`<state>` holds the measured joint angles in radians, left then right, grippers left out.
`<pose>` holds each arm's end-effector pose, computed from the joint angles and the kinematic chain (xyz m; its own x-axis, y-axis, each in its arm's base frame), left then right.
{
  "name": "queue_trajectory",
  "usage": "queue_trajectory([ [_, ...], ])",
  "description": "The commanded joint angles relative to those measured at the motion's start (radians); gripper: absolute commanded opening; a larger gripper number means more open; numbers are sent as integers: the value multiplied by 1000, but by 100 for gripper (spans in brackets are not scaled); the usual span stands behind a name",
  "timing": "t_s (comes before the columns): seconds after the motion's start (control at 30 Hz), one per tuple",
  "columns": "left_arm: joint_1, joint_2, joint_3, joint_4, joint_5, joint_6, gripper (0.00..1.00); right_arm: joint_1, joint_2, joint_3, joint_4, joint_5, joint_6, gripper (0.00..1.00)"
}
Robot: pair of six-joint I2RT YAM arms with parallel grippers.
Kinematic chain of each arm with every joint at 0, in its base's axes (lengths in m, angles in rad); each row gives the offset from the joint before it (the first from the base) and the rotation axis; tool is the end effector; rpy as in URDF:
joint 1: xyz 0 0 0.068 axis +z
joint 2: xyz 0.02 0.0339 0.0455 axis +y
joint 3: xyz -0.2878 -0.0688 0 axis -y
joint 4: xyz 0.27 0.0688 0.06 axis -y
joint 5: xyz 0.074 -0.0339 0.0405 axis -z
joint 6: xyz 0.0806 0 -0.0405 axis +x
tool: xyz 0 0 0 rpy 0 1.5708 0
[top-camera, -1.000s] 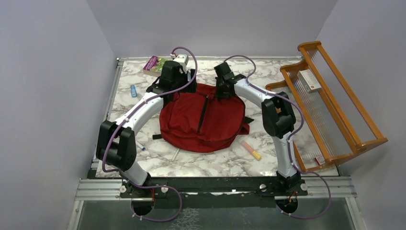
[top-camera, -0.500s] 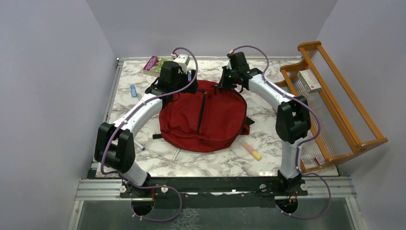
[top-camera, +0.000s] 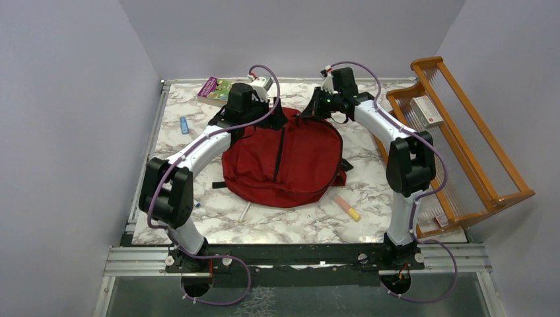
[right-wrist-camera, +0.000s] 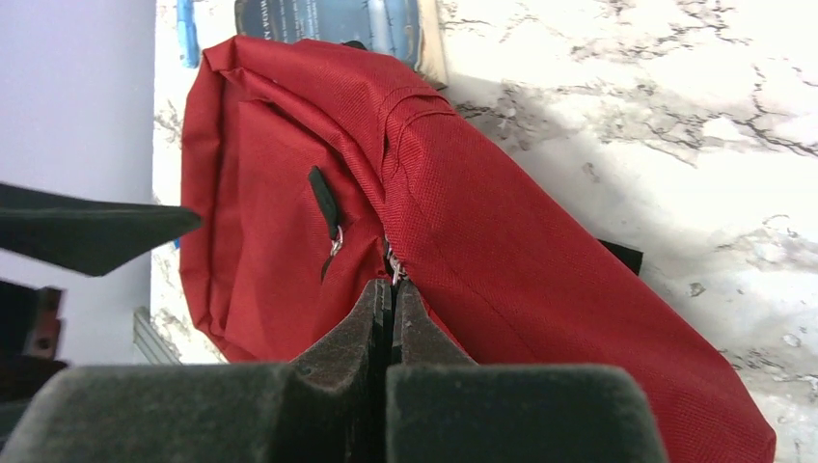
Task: Pack the student bag
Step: Unzip the student bag at the center of the board.
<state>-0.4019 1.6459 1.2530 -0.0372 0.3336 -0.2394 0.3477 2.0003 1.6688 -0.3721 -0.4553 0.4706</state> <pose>0.4043 -0.2005 0.2899 -0.5254 -0.0201 -0.8506 0.5342 0.7704 -0.3482 0.4827 0.2127 0.2493 -0.8238 0.1346 -0.5506 -0.2779 0.7507 0.5993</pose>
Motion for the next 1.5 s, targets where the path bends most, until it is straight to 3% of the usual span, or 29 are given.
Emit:
queue_trajectory([
  [0.0, -16, 69, 51, 29, 41, -55, 78, 6, -67, 37, 57, -89, 34, 0],
  [0.37, -37, 151, 112, -11, -38, 20, 75, 5, -84, 27, 67, -123, 55, 1],
  [0.67, -98, 228, 201, -146, -175, 142, 69, 5, -85, 24, 75, -131, 66, 1],
  [0.87, -109, 242, 207, -180, -291, 168, 54, 6, -85, 20, 75, -129, 68, 0],
  [1.03, -109, 264, 230, -210, -372, 178, 29, 6, -96, 8, 55, -84, 50, 0],
  [1.23, -105, 276, 238, -217, -407, 159, 0, 4, -136, -18, -33, 94, -7, 0],
  [1.47, -86, 279, 238, -217, -401, 132, 0, -42, -195, -102, -90, 248, -47, 1],
])
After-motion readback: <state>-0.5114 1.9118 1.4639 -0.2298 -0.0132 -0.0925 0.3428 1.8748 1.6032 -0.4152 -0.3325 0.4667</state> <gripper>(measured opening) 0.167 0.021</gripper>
